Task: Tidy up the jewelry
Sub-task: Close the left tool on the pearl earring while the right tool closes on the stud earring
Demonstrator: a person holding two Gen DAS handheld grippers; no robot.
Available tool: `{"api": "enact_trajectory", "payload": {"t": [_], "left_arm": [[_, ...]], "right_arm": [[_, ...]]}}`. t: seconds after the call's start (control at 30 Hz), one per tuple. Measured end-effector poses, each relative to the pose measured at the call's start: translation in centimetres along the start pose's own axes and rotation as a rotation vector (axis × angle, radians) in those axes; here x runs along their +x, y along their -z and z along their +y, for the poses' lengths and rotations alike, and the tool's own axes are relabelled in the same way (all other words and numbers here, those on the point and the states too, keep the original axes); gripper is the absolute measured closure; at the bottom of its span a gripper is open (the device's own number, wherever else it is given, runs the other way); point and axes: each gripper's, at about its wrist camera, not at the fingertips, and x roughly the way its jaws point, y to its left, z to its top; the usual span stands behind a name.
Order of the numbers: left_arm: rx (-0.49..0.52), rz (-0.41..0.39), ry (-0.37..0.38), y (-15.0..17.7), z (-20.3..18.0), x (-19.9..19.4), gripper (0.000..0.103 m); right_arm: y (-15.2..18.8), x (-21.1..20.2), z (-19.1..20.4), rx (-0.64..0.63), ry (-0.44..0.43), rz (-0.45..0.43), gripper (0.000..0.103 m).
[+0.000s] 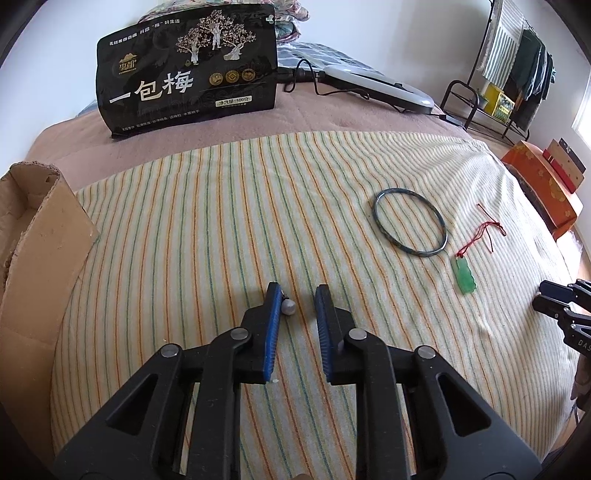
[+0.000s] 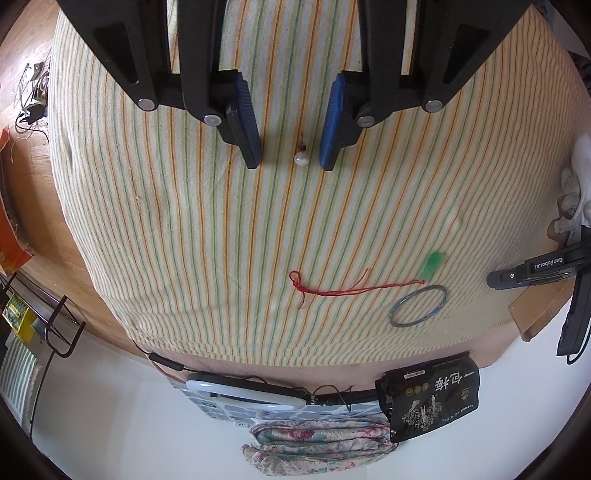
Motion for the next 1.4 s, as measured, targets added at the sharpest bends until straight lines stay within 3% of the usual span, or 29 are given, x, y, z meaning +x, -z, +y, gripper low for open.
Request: {"api": "enact_trajectory", "payload": {"t": [0.27,0.9,1.4], "left_arm": [[0.022,-0.004,-0.009,0.2,-0.3,-0.2,0.095],[-0.023,-0.059,0.02,-1.1,0.3,-3.5,0.096],[-0.039,-0.199,0.008,-3.5,2.5,-12.8,0.096]], "right_arm": [[0.0,0.0,0.2,-0.01,-0.033,0.003,0.096],[-1.5,-3.9,1.4,-0.025,-0.052,-0.091,0.097],[-4.3,-9.4,7.9,-0.126,-0.126,-0.218,0.097]]}}
